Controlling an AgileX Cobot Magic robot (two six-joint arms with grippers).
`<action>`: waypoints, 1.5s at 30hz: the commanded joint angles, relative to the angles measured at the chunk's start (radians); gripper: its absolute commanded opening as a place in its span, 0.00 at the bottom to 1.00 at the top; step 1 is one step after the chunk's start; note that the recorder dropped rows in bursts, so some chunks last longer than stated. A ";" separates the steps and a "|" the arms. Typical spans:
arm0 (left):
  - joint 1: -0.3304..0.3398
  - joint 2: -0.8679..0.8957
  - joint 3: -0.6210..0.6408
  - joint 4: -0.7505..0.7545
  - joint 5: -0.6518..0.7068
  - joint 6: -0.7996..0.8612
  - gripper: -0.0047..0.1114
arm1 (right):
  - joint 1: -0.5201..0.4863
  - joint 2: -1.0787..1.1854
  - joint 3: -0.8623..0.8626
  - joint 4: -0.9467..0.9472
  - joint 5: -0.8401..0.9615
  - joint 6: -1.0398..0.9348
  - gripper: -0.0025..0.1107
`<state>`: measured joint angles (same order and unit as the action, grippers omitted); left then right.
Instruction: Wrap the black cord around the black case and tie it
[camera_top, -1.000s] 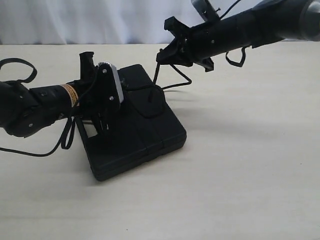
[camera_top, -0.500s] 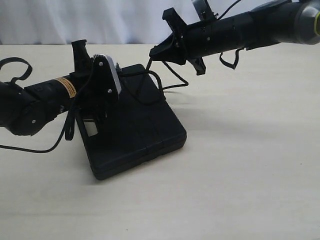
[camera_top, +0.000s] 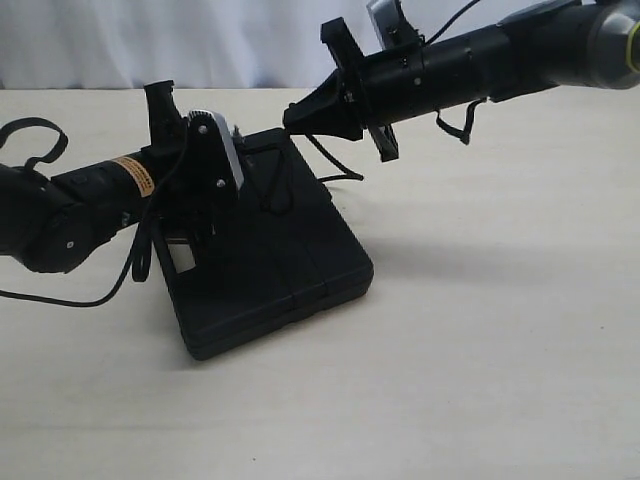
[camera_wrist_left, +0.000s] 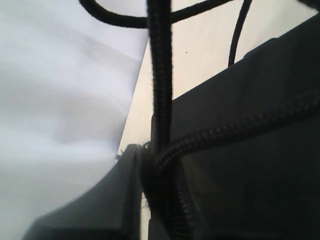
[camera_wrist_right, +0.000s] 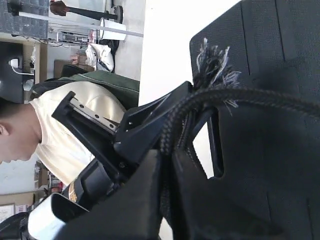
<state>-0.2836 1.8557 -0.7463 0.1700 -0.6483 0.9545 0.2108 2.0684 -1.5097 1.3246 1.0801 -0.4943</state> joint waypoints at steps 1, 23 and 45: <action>-0.004 0.001 0.005 -0.052 -0.047 0.002 0.04 | 0.014 -0.002 0.004 -0.034 0.009 -0.022 0.06; -0.004 0.001 0.005 -0.076 -0.042 -0.021 0.04 | 0.103 -0.013 -0.003 -0.283 -0.005 -0.007 0.42; -0.004 0.001 0.005 -0.076 -0.038 -0.045 0.04 | 0.184 -0.371 0.448 -0.221 -0.266 0.017 0.42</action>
<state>-0.2836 1.8572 -0.7408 0.0980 -0.6773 0.9212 0.3552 1.7222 -1.1493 1.0135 0.9026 -0.4403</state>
